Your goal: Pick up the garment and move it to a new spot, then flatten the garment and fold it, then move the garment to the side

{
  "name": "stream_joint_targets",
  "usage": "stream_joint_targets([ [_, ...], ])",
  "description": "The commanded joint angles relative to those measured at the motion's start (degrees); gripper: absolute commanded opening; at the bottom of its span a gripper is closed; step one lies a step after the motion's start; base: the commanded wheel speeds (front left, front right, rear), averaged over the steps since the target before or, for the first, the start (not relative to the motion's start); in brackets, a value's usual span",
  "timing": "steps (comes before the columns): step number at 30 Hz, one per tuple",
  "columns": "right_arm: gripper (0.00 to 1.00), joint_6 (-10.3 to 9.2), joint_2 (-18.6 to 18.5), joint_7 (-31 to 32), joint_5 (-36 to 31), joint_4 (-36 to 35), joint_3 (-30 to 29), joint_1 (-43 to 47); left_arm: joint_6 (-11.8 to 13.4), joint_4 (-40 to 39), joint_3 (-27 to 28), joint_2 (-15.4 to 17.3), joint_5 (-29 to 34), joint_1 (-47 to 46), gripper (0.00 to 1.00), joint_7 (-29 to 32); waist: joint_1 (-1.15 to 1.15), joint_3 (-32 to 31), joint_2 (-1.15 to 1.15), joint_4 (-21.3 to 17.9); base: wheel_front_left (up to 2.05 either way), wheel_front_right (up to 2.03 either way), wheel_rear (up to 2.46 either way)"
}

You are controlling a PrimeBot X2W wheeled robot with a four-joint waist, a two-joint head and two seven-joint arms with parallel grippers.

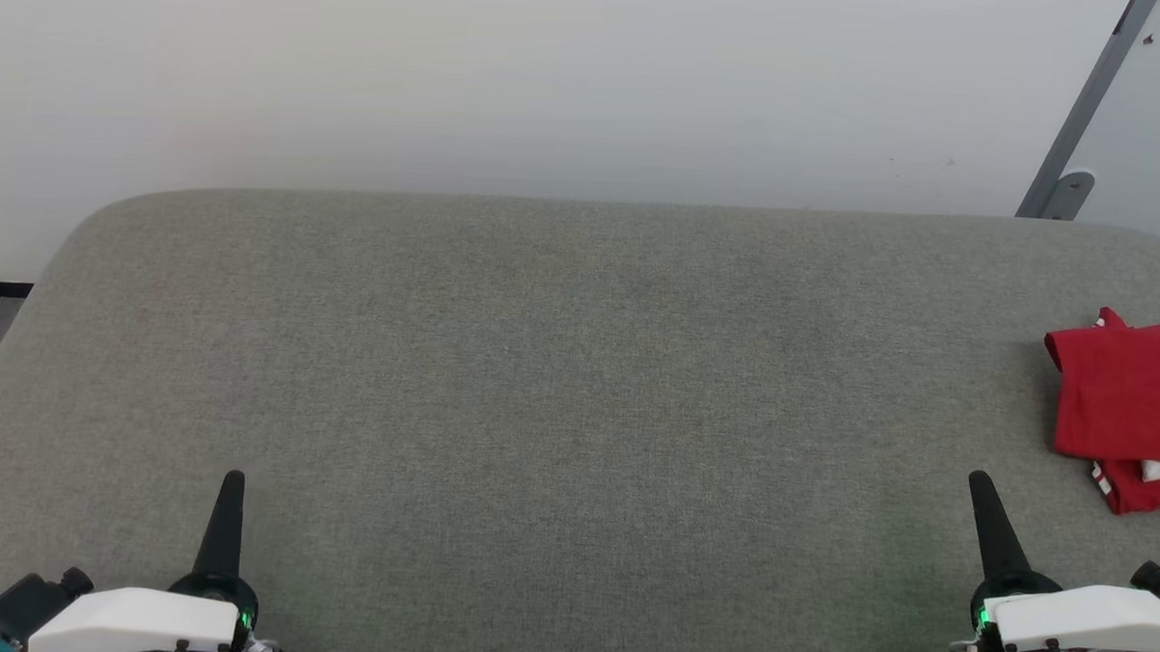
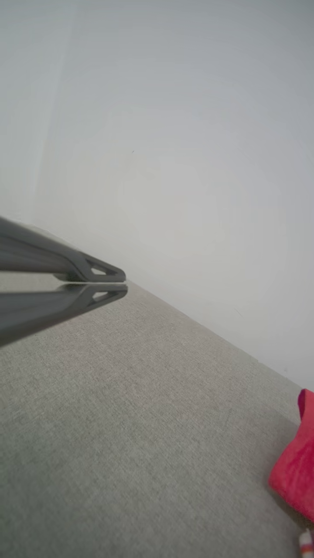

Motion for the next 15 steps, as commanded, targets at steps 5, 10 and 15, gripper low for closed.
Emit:
stream_joint_targets([
  [5,0.0,-0.01,-0.29,0.81,3.33,-0.21,-0.16,-1.6,-0.19,-0.21,0.36,-0.14,-2.92,-1.89,0.0,0.95,0.0,0.12,0.0,-0.2,0.0,0.0,0.0],
  [10,0.0,-0.01,-0.3,1.51,5.91,-0.06,-0.19,-2.02,-0.21,-0.1,0.43,-0.46,-5.07,-2.6,0.0,1.58,0.0,0.24,0.0,-0.41,0.0,0.0,0.0],
  [15,0.0,-0.01,-0.31,2.14,8.43,0.07,-0.19,-2.65,-0.22,0.05,0.51,-0.7,-7.18,-3.0,0.0,2.27,0.0,0.36,0.0,-0.62,0.0,0.0,0.0],
])
